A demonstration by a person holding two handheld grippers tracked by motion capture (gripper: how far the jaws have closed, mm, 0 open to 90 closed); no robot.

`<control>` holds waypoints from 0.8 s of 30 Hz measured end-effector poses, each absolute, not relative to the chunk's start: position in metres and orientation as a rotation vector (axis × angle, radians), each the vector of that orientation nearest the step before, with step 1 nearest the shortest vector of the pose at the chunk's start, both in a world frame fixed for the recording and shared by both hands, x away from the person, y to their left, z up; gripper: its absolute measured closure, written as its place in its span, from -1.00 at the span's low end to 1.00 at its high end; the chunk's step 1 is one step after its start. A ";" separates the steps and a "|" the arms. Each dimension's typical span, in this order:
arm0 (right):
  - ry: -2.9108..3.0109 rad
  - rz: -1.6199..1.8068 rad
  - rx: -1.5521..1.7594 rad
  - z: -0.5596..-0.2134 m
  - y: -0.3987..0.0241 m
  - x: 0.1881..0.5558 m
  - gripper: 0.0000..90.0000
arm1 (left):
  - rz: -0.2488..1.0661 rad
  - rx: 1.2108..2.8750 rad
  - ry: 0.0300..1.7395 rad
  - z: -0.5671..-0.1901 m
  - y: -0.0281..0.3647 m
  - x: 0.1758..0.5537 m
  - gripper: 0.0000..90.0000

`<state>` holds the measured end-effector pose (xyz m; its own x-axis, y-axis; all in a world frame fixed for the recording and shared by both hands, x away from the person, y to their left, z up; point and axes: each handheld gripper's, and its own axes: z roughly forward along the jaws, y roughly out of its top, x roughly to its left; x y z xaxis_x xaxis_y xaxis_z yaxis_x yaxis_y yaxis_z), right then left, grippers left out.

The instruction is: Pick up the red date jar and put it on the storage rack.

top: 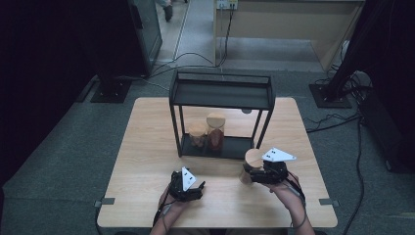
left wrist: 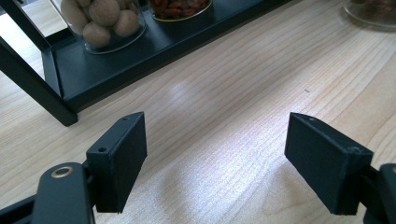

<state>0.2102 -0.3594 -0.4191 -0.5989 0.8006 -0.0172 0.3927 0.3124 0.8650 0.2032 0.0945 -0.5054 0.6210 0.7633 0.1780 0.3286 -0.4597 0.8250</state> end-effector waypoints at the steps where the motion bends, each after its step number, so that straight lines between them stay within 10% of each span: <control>1: 2.139 1.216 1.056 -0.419 -0.359 0.211 -0.45 | 0.697 2.049 0.856 -0.506 0.094 0.203 -0.53; 24: 2.155 1.235 1.063 -0.415 -0.349 0.220 -0.45 | 0.707 2.055 0.845 -0.506 0.094 0.202 -0.53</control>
